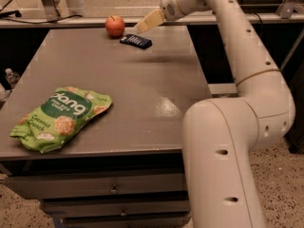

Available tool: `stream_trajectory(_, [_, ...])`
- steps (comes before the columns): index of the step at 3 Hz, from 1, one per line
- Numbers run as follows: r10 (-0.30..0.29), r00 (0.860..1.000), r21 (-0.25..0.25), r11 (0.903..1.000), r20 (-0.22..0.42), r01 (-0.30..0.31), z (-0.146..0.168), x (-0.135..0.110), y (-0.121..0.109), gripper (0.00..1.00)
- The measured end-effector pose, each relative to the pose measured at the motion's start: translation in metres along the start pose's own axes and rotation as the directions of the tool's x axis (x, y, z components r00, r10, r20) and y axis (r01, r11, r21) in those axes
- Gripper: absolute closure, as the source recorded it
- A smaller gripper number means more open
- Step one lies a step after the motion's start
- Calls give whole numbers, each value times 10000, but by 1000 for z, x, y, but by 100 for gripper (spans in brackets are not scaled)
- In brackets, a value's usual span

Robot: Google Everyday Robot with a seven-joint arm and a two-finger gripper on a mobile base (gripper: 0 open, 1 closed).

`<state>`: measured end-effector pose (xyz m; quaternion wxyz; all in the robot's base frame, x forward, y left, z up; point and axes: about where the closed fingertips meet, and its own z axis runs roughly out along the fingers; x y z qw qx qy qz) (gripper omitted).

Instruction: Move rxbar blueberry near apple

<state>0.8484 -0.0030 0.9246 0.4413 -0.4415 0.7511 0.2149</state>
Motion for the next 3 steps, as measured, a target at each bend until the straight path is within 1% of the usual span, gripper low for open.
stream_trajectory(1, [556,9942,-295,9982,918,-531,-42,-8,1,0])
stream_trajectory(2, [1046,9794,-649,9934,1729,-947,-76,-14,4,0])
stream_trajectory(3, [1116,9771,-702,9925,1810,-1004,-79,-13,4,0])
